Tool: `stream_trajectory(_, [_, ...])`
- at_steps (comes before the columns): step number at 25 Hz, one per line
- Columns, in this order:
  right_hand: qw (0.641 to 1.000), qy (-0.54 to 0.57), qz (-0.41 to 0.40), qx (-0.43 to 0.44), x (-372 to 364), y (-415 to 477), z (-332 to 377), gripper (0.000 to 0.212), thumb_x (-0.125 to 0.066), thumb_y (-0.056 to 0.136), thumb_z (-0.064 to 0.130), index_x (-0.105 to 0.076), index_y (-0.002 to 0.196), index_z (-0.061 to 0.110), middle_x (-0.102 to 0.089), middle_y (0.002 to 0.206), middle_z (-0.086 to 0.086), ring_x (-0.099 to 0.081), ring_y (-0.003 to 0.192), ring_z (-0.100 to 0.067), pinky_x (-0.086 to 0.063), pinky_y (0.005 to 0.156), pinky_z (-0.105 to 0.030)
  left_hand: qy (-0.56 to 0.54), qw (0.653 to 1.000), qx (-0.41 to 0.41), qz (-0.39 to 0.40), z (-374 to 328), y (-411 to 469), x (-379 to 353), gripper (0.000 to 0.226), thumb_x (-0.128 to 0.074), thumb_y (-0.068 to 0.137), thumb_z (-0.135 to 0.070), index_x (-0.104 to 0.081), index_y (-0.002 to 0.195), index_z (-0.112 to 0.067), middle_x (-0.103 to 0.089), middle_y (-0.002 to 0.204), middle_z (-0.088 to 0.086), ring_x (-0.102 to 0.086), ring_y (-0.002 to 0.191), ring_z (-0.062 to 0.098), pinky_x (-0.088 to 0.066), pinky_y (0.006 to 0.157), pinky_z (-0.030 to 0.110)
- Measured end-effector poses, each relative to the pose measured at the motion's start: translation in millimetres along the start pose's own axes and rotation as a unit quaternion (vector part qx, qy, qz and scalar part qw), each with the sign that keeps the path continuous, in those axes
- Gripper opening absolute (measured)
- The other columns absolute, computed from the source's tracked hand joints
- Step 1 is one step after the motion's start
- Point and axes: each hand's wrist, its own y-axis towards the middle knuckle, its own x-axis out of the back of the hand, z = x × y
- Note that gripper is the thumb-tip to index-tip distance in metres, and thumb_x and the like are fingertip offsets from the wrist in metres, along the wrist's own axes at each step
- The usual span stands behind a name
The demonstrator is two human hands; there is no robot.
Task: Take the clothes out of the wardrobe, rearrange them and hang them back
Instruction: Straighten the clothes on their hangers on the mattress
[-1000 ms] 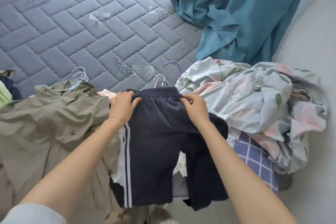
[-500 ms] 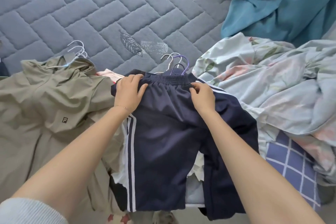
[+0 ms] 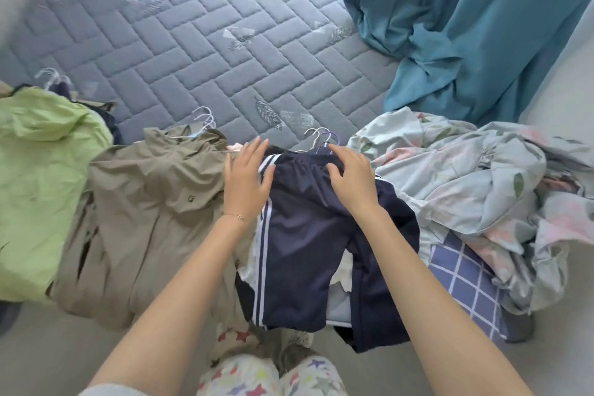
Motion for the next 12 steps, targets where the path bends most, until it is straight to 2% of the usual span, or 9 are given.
stream_trajectory(3, [0.999, 0.039, -0.016, 0.027, 29.0, -29.3, 33.3, 0.041, -0.056, 0.092, 0.013, -0.057, 0.133, 0.014, -0.061, 0.13, -0.004, -0.051, 0.121, -0.029, -0.038, 0.104, -0.042, -0.028, 0.998, 0.055, -0.027, -11.1, -37.1, 54.0, 0.052, -0.052, 0.097, -0.026, -0.038, 0.147, -0.024, -0.035, 0.154, -0.004, -0.023, 0.146, 0.013, -0.007, 0.12, 0.044])
stream_trajectory(6, [0.996, 0.066, -0.012, 0.053, 41.9, -63.2, 64.9, 0.044, -0.058, 0.092, 0.015, -0.054, 0.136, 0.014, -0.058, 0.135, -0.003, -0.048, 0.126, -0.026, -0.035, 0.109, -0.042, -0.04, 0.993, 0.095, -0.061, -9.3, -78.2, 98.9, 0.057, -0.054, 0.096, -0.026, -0.033, 0.149, -0.025, -0.033, 0.155, -0.006, -0.021, 0.146, 0.013, -0.01, 0.12, 0.046])
stream_trajectory(12, [0.989, 0.077, 0.041, 0.12, 24.2, -137.0, 152.6, 0.049, -0.059, 0.093, 0.019, -0.047, 0.14, 0.016, -0.053, 0.14, -0.001, -0.044, 0.131, -0.024, -0.034, 0.11, -0.043, -0.021, 0.982, 0.14, -0.126, 36.4, -154.9, 188.5, 0.059, -0.053, 0.096, -0.03, -0.03, 0.15, -0.025, -0.029, 0.157, -0.005, -0.019, 0.147, 0.016, -0.011, 0.12, 0.046])
